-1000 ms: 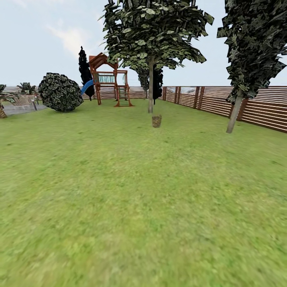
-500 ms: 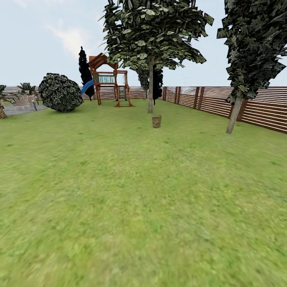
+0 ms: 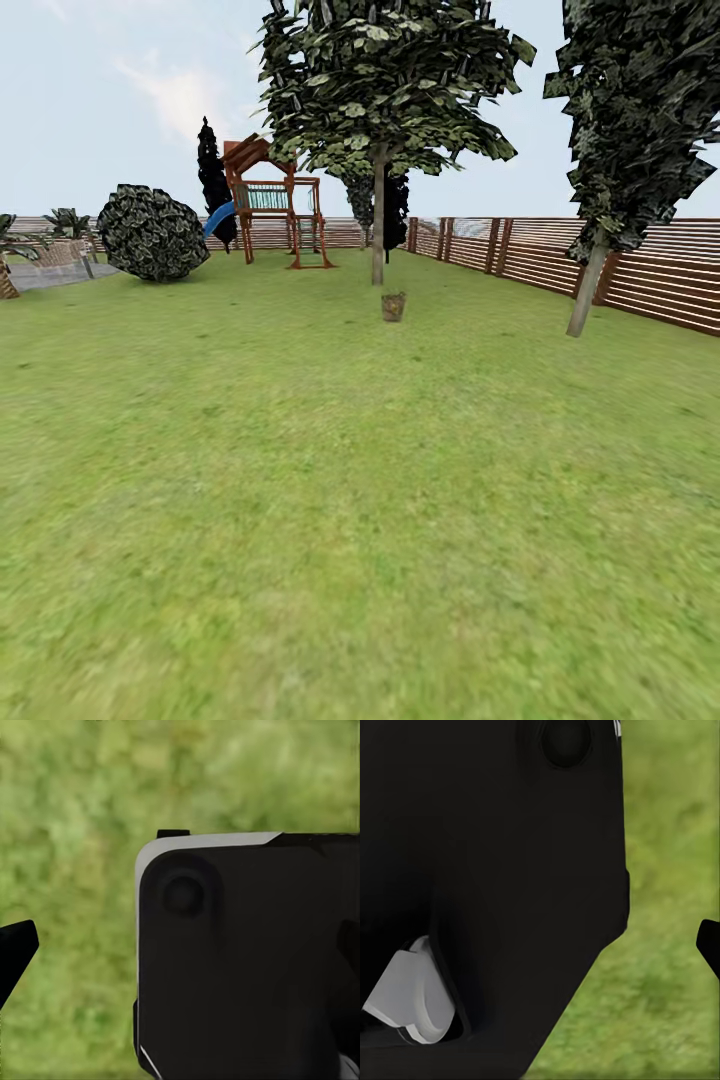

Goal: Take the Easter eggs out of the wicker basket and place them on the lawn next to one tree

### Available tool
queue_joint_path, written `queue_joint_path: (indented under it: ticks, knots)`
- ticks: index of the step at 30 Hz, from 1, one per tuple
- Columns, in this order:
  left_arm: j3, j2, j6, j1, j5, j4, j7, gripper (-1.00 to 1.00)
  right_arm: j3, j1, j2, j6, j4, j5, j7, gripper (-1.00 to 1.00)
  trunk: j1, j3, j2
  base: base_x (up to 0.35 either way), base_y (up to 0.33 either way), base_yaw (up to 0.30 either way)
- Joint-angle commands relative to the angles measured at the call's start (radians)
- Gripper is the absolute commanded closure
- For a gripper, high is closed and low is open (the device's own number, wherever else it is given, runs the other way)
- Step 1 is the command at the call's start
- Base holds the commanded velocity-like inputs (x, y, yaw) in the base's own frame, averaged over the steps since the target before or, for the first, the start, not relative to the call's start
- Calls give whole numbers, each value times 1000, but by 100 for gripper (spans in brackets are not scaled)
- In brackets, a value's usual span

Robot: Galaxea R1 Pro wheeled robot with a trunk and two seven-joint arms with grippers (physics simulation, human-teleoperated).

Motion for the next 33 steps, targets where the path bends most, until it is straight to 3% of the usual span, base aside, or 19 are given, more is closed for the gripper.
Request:
queue_joint_path:
  ticks: [1,33]
  knots:
    - [1,0,-4,-1,1,1,0,-100,-7,0,0,0,-1,-2,3,-100,-4,2,7,0,0,0]
    - [-5,2,-48,0,-4,1,0,-100,-7,0,2,0,-1,-1,3,-100,-127,102,231,0,0,0]
